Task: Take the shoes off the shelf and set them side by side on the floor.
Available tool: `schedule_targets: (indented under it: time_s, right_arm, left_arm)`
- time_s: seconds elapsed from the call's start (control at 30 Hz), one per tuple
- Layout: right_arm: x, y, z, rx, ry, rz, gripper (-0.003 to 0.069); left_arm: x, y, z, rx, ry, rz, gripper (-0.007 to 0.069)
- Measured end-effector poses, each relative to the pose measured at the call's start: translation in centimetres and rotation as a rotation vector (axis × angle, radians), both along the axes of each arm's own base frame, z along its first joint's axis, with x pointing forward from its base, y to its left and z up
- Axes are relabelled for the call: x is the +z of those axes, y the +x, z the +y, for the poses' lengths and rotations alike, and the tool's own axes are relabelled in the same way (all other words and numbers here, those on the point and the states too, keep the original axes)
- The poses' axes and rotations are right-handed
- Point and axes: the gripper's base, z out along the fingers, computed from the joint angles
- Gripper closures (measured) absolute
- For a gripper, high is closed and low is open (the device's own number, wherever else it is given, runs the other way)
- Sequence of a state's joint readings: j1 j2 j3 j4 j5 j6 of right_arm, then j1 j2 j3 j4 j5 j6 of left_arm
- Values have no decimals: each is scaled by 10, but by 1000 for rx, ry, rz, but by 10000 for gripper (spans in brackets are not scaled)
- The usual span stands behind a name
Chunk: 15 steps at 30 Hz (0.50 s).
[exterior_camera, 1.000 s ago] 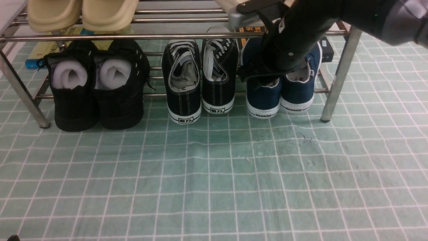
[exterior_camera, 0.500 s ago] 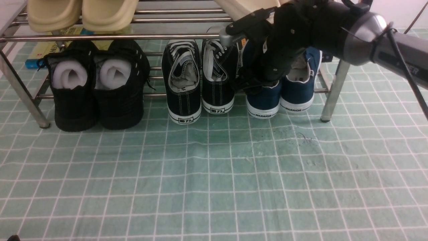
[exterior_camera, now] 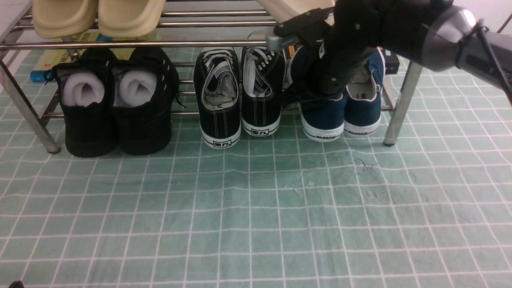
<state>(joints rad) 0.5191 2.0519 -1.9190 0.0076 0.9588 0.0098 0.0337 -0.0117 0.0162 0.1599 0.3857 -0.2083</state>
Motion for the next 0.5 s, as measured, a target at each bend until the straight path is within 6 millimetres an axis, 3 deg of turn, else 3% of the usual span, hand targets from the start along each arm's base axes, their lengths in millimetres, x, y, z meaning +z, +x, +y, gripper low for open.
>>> schedule_targets:
  time_s: [0.23,0.5]
  right_arm:
    - [43,-37,0,33,69,79,618]
    - [93,-95,3,127,56,108,618]
  left_arm:
    - [0,0,0,0,0,0,383]
    - [0,0,0,0,0,0,383]
